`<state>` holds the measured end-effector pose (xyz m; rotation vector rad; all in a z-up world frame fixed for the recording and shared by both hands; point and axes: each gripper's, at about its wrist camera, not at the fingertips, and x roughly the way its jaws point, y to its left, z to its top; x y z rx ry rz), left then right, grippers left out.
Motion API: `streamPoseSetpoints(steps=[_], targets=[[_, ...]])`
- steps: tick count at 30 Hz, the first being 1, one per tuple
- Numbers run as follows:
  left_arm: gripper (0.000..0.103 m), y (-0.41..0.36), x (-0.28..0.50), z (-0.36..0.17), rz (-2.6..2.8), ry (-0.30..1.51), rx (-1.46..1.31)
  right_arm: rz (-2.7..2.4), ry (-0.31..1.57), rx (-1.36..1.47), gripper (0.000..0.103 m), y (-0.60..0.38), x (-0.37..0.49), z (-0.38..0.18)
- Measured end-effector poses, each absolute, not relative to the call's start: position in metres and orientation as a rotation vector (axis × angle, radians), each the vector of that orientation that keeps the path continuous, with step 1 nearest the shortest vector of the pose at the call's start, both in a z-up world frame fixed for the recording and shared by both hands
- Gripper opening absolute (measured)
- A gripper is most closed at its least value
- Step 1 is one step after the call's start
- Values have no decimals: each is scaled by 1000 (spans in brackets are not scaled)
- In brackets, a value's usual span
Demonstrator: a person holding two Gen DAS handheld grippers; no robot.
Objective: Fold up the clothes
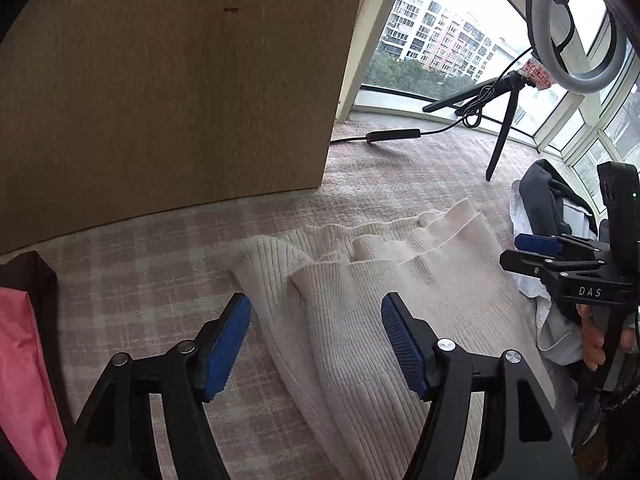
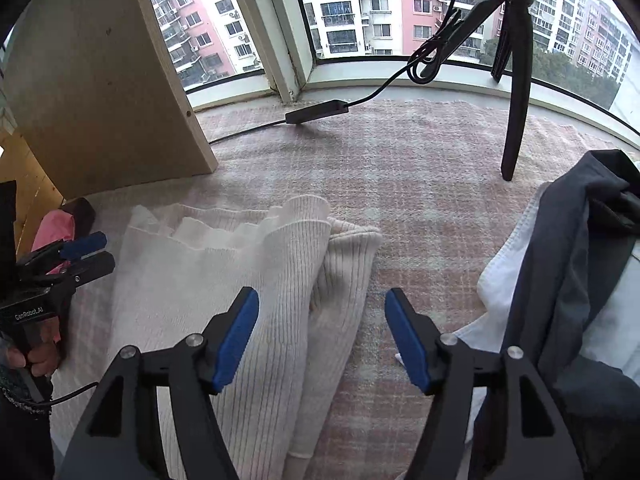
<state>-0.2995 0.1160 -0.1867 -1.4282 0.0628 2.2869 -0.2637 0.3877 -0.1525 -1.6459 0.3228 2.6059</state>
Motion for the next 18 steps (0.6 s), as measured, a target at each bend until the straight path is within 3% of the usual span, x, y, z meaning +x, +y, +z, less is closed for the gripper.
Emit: streamPoseSetpoints(steps=[3,6,10,11,12,14,18], targets=[[66,126,-314,-201,2297,119,-1490,2563,286,-1717,66,387,-277,-168],[65,129,-323,-213,2265,120,-1513,2584,429,-1772,67,399,-284,-180],[49,131,-324,-217,2264,129,-1482,2621,629,-1775,69,413,-287,-188],[36,132,-322,-216,2250,133,-1462,2636,662,-1775,63,413,-286,-188],[31,132,-321,-214,2231,118,-1453,2656,698,-1774,47,414,-285,-187],[19,130,-319,-210,2205,86,-1437,2696,726,-1765,31,410,-283,-185],[16,115,-311,-185,2174,-48,-1385,2776,613,-1688,23,390,-272,-161]])
